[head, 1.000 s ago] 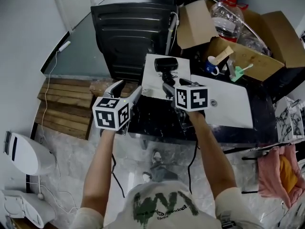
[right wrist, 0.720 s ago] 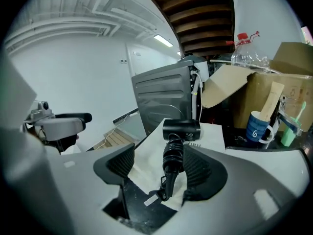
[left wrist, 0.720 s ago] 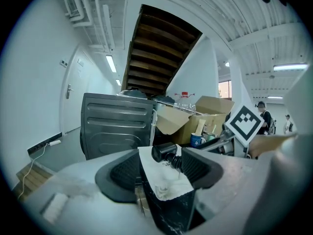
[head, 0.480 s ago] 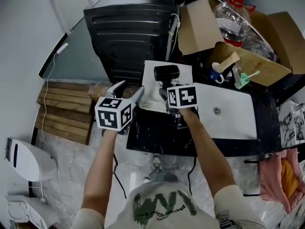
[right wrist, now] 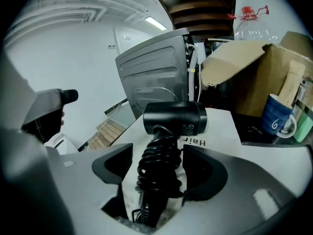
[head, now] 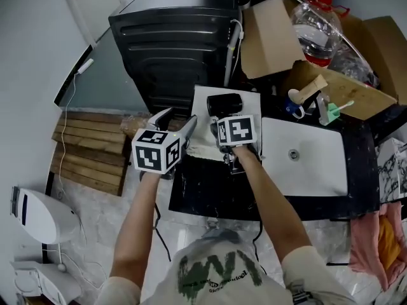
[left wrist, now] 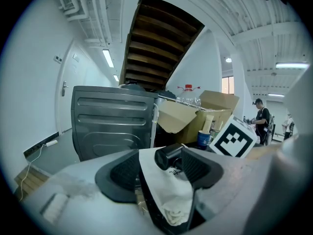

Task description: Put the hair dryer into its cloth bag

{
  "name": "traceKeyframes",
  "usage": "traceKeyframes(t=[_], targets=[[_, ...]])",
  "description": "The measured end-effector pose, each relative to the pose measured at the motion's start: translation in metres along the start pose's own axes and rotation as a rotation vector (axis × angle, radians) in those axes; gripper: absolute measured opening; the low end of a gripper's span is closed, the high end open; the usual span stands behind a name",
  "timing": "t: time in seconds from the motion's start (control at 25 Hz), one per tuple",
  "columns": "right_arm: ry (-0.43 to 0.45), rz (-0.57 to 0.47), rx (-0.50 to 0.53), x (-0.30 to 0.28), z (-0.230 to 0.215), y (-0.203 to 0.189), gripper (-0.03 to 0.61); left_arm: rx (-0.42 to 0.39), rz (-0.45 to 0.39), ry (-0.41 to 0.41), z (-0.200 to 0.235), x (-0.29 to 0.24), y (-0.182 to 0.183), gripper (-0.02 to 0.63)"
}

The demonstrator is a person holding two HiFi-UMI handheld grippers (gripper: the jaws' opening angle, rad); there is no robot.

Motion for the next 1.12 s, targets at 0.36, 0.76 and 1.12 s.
traceKeyframes(t=[0.36,0.76,1.12], targets=[[-0.036,0.106,-0.057,-0.021,-0.005,-0.011,0.303,-0.009,0.003,0.008,0.010,-0.025,0.006,0.282],[-0.059,0.121,-0.020,-0.022,-0.004,-0.011,0.264,-0.011,-0.004,0.014,0.009,-0.053,0.013,0.282],[-0.059,0.133,-0.004,-0.021,-0.004,-0.011,0.262,-0.009,0.006,-0.016,0.007,-0.060,0.011,0.282]])
Point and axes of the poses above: the fingertips, and each gripper's own axes: x backward along the fingers, z to its left, y out of its top, the point moved 7 cm from there along x, backward along the fingers, and after that the axes turned 11 degrees about -z, right-handed, at the moved point
